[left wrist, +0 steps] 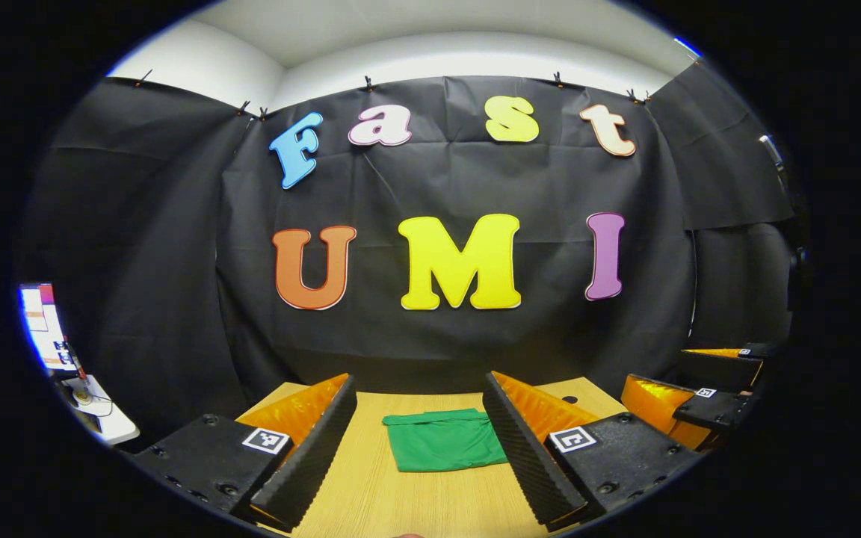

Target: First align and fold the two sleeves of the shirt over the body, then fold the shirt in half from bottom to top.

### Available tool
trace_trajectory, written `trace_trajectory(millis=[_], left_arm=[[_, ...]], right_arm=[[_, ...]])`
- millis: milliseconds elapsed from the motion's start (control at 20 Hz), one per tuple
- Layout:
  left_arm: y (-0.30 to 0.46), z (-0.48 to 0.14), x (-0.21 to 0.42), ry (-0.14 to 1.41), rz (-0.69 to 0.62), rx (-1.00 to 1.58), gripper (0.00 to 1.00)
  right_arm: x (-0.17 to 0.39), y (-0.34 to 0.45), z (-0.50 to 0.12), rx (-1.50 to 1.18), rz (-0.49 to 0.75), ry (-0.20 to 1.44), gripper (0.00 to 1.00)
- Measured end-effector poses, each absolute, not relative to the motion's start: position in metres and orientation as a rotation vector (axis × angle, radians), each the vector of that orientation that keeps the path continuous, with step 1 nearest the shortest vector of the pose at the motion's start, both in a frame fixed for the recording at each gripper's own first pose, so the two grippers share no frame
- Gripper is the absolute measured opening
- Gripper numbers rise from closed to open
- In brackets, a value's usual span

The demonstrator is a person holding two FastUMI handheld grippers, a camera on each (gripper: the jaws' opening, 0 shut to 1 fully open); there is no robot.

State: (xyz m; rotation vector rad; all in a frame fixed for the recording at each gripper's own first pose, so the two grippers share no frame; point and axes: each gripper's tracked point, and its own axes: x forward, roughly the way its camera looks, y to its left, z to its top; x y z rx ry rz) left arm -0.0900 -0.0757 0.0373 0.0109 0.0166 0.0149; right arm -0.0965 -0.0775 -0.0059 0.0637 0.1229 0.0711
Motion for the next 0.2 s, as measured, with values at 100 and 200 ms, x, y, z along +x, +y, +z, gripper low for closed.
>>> trace_trajectory(millis=[100,200], left_arm=[[-0.0787,0.0382,-0.0891,0.016,0.013,0.010,1.00],[-0.0796,0.0384,-0.0865,0.016,0.015,0.014,1.00]], right_arm=[[-0.0944,-0.0779,-0.0026,0.066,0.075,0.117,0.97],[-0.0933,-0.0773,0.0010,0.063,0.076,0.106,0.97]])
